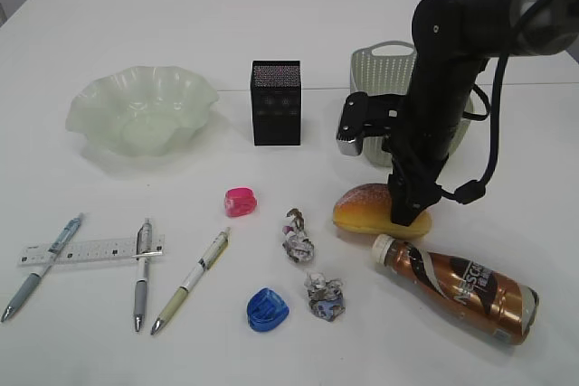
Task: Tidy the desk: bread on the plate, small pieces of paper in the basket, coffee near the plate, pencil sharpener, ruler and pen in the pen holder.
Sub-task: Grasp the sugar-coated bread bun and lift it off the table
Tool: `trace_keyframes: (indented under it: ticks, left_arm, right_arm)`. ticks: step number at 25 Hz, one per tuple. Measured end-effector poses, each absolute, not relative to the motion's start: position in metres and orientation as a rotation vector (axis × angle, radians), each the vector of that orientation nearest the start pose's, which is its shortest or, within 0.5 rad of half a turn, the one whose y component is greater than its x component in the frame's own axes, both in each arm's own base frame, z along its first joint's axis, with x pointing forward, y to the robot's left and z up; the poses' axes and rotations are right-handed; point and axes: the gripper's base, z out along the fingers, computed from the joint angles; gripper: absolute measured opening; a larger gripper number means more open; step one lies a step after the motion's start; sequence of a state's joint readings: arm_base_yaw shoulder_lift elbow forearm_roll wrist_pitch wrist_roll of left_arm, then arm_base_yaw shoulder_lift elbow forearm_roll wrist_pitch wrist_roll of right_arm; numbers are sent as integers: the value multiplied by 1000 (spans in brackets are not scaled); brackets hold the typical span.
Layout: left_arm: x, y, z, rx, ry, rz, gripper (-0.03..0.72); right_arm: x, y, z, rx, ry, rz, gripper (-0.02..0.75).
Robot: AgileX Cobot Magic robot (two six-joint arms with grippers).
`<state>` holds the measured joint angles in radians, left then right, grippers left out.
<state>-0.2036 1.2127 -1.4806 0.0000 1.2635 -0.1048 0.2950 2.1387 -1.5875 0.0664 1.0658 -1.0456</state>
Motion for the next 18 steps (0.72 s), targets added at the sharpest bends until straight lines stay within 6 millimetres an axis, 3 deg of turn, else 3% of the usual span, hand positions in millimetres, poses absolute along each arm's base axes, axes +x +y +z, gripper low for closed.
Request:
trace_keyframes:
  ticks: [13,16,18]
  left_arm:
    - [216,-45,437,125,2481,-130,307]
    - [216,-45,437,125,2481,-130,307]
    - [216,-45,437,125,2481,-130,307]
  right_arm:
    - [403,135,156,-1799,2440,149,507]
    - [404,135,156,-1796,2438,150,454]
    - [404,135,156,-1798,2439,148,376]
